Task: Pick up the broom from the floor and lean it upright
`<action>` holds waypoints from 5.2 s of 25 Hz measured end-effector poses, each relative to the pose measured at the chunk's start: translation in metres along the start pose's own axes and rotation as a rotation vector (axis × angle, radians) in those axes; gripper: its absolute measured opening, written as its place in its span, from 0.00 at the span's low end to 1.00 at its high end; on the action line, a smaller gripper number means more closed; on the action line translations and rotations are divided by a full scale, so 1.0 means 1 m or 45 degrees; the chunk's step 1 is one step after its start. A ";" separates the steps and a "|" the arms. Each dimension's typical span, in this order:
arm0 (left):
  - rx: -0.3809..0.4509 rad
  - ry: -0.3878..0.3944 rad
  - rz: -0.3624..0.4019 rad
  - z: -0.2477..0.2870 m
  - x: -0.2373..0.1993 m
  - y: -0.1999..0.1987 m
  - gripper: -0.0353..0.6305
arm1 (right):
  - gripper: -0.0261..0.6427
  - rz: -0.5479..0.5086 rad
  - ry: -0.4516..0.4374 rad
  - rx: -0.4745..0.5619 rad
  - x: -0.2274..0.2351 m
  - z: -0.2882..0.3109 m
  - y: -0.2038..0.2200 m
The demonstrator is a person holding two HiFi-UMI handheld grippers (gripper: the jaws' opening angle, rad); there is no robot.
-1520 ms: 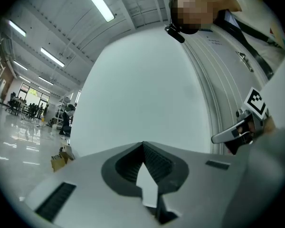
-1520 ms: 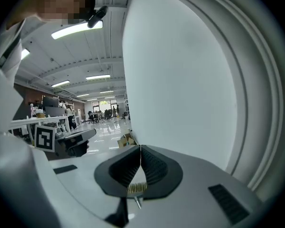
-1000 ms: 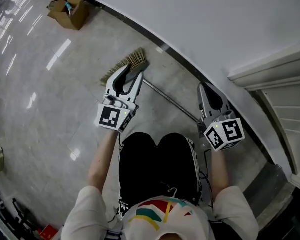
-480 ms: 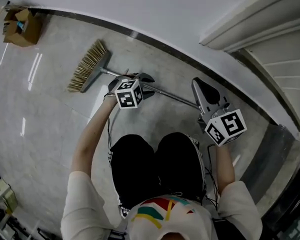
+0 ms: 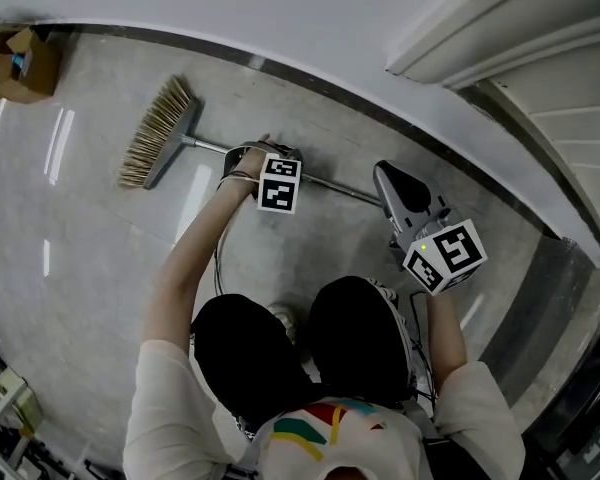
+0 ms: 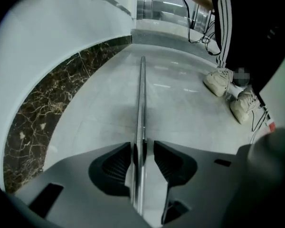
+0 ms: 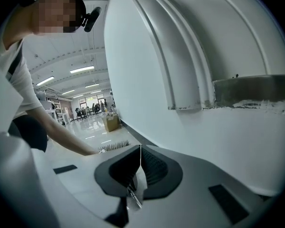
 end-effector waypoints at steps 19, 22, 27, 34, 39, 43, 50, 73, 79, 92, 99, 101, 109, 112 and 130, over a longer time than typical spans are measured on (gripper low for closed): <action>0.483 -0.374 -0.327 -0.169 -0.008 -0.003 0.23 | 0.06 0.175 0.007 0.071 -0.028 -0.064 -0.053; 0.627 -0.515 -0.380 -0.227 -0.001 0.003 0.23 | 0.06 0.155 -0.018 0.123 -0.031 -0.060 -0.073; 0.799 -0.696 -0.442 -0.295 0.023 0.015 0.23 | 0.06 0.063 -0.069 0.148 -0.047 -0.048 -0.101; 1.076 -0.957 -0.789 -0.352 0.042 0.067 0.23 | 0.06 -0.063 -0.058 0.135 -0.072 -0.048 -0.124; 1.222 -1.223 -1.192 -0.372 0.042 0.125 0.23 | 0.06 -0.096 -0.106 0.146 -0.076 -0.038 -0.138; 1.329 -1.362 -1.388 -0.375 0.040 0.152 0.23 | 0.06 -0.085 -0.113 0.144 -0.075 -0.034 -0.140; 1.322 -1.413 -1.379 -0.378 0.024 0.156 0.23 | 0.06 -0.071 -0.132 0.139 -0.076 -0.024 -0.137; 1.486 -1.602 -1.337 -0.444 0.077 0.103 0.33 | 0.06 -0.158 -0.184 0.290 -0.123 -0.003 -0.194; 1.427 -1.769 -1.520 -0.410 0.129 0.060 0.12 | 0.06 -0.083 -0.140 0.309 -0.128 0.021 -0.184; 1.292 -1.840 -1.523 -0.326 0.096 0.082 0.12 | 0.06 -0.189 -0.209 0.162 -0.092 0.116 -0.118; 1.281 -1.817 -1.576 -0.391 0.126 0.054 0.12 | 0.06 -0.039 -0.145 0.059 -0.104 0.068 -0.178; 1.222 -1.800 -1.613 -0.449 0.141 0.034 0.12 | 0.06 -0.013 -0.117 0.055 -0.121 0.032 -0.230; 1.126 -1.730 -1.663 -0.753 0.197 -0.067 0.12 | 0.06 0.061 -0.060 0.076 -0.219 -0.145 -0.506; 1.143 -1.683 -1.732 -0.847 0.240 -0.113 0.12 | 0.06 0.070 -0.033 0.007 -0.259 -0.227 -0.577; 1.319 -1.773 -1.480 -0.948 0.298 -0.195 0.12 | 0.06 -0.193 -0.111 0.190 -0.349 -0.341 -0.642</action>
Point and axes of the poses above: the fingertips, and each gripper's own axes: z forward along the fingers, x to its right, y out of its underside, the point moved 9 cm from there along -z, backward along the fingers, and after that the axes turned 5 degrees about -x, right-handed, at the moved point
